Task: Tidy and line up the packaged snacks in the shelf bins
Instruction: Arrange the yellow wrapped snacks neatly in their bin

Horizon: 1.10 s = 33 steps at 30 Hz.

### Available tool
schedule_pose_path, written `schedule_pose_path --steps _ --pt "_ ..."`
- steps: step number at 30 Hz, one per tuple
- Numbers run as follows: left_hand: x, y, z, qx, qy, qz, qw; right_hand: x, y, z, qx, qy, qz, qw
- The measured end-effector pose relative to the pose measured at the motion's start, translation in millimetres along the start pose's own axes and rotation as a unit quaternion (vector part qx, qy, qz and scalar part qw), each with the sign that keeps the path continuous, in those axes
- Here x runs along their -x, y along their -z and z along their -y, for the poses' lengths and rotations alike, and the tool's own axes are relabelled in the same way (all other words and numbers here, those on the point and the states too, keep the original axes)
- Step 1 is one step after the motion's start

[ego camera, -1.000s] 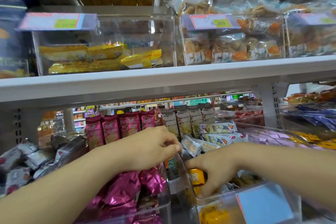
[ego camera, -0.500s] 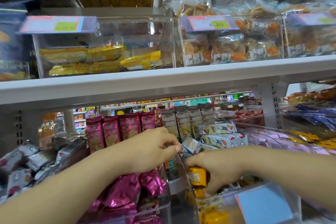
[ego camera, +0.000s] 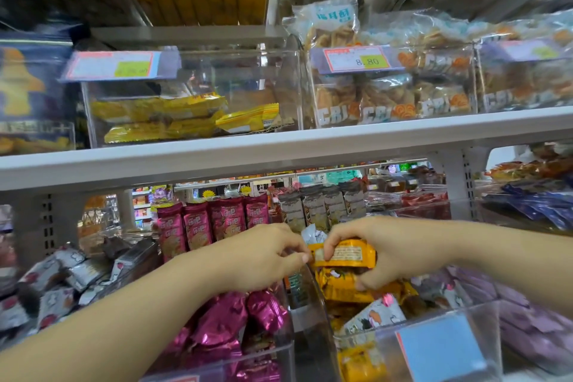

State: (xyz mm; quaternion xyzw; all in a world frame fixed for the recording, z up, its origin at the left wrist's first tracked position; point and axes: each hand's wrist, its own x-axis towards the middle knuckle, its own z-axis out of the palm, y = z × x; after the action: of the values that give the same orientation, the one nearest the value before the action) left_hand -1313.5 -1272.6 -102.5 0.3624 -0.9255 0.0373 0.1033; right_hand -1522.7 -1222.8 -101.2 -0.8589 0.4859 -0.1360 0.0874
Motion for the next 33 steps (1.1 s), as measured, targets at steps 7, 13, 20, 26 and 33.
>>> schedule_pose_path --steps 7,13,20,26,33 --pt "28 27 -19 0.053 -0.014 -0.059 0.997 27 25 40 0.051 0.015 -0.068 0.996" --pt "91 40 -20 0.098 -0.025 -0.15 0.983 43 19 95 0.081 0.038 -0.098 0.991" --pt "194 27 -13 0.178 0.0 -0.222 0.959 51 -22 173 0.106 0.101 -0.119 0.982" --pt "286 11 -6 0.203 0.043 -0.239 0.949 50 -79 217 0.185 0.198 -0.156 0.95" --pt "357 -18 23 0.221 0.123 -0.196 0.947 18 -164 231 0.142 0.271 -0.103 0.947"
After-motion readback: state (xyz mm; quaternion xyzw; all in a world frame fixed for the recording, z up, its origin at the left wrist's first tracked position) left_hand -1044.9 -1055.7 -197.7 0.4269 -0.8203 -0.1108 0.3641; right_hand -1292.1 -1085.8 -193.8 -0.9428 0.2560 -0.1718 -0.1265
